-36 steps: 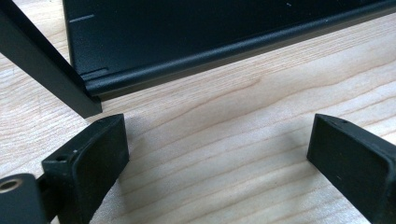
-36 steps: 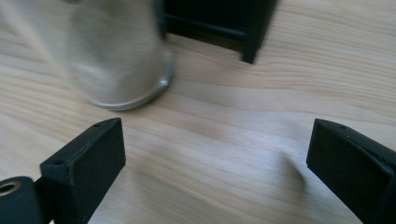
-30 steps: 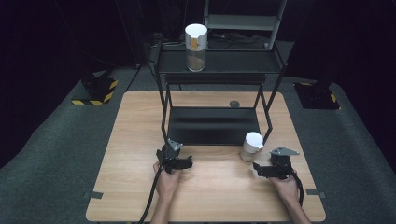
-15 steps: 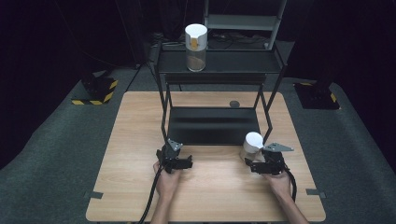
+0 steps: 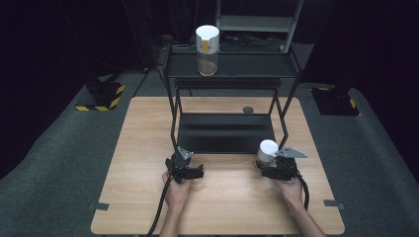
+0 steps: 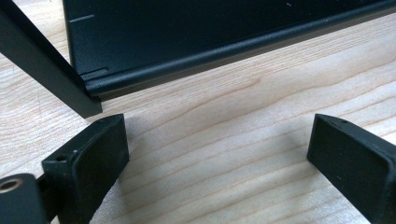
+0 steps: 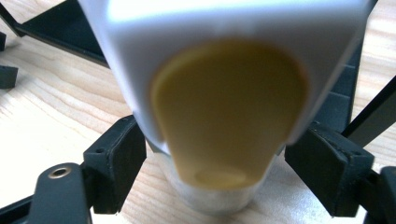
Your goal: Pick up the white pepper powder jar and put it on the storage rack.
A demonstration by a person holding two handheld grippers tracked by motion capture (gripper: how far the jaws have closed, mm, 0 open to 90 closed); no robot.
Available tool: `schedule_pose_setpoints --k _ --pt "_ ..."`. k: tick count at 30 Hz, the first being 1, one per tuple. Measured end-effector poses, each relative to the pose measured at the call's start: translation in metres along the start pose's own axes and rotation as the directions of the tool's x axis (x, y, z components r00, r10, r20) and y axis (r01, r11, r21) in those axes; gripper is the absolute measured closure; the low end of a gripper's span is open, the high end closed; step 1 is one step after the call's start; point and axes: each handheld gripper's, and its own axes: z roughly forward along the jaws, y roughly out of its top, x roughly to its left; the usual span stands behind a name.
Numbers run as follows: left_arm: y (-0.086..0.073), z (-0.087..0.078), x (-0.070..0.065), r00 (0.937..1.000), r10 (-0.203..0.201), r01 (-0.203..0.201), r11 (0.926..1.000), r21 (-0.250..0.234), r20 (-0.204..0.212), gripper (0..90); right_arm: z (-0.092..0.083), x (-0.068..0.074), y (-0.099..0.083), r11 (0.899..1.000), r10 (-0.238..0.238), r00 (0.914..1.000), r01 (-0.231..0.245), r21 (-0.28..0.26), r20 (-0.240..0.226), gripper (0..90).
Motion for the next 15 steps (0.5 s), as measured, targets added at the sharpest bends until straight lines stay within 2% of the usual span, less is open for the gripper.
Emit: schedule_pose_setpoints --k 15 --pt "0.0001 0.0 0.0 1.0 0.0 0.0 1.0 0.0 0.0 5.4 0.0018 0.0059 0.0 0.999 -0.036 0.9992 0.036 -0.027 0.018 29.2"
